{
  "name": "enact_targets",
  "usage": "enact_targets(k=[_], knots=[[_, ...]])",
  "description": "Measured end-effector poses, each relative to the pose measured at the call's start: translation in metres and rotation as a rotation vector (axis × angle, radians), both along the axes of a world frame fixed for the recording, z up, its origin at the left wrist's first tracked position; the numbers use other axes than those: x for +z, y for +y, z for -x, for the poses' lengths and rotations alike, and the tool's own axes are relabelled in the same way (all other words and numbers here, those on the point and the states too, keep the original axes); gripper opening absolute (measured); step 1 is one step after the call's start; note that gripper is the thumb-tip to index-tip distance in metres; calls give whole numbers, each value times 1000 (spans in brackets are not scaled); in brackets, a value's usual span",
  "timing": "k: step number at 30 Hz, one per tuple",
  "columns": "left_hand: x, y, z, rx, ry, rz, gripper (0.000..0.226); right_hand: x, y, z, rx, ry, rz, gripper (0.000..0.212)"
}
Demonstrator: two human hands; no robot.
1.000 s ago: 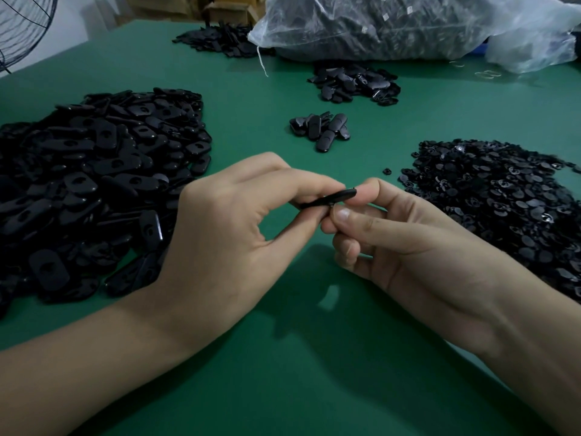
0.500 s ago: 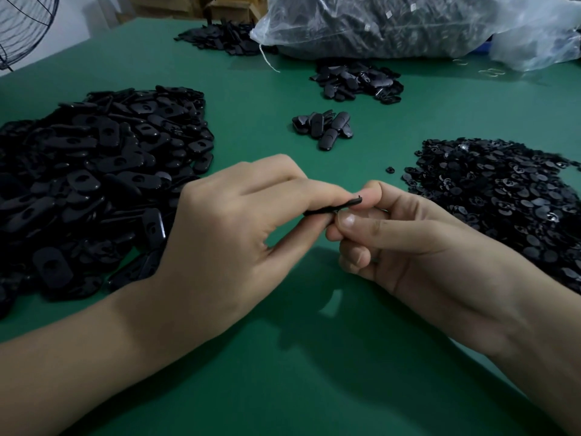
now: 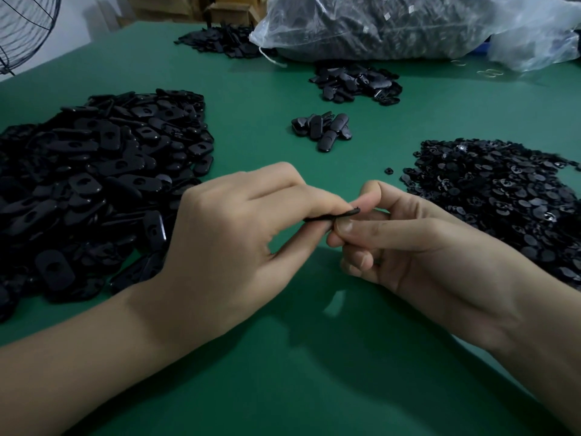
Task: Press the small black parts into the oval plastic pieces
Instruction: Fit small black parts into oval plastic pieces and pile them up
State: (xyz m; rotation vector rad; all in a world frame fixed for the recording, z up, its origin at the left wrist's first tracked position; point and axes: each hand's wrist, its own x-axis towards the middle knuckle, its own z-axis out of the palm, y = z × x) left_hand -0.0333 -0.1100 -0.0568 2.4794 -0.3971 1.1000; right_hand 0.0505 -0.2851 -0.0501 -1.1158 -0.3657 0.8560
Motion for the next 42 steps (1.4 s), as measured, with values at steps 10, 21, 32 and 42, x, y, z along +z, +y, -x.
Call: enact_targets(k=[10, 21, 32, 42], knots=[[-4, 2, -9, -44, 340, 424, 13, -4, 2, -2, -181, -611, 216, 22], [-11, 8, -15, -141, 576, 682, 27, -14, 0, -13, -189, -709, 326, 14], [17, 26, -45, -88, 543, 236, 46, -14, -1, -18, -267, -480, 250, 9], [1, 39, -175, 247, 537, 170, 46, -14, -4, -21, -310, -705, 348, 34]])
